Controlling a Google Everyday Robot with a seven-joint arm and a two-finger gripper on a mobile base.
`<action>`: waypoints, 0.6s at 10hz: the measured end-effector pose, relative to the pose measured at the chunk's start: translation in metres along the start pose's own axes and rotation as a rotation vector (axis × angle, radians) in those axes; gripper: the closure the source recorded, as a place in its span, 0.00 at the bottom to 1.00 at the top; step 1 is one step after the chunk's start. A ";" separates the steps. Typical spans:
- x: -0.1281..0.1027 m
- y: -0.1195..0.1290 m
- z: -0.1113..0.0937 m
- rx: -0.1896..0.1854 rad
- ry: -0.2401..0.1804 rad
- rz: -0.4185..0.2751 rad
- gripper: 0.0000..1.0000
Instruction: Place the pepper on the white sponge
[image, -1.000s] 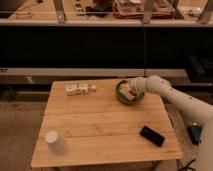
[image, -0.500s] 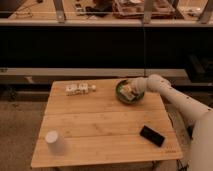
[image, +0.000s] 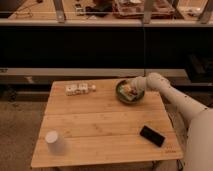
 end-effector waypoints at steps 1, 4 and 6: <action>-0.003 0.000 0.001 0.003 -0.007 -0.005 0.51; -0.006 0.001 0.004 0.009 -0.021 -0.016 0.24; -0.006 -0.001 0.005 0.018 -0.025 -0.020 0.20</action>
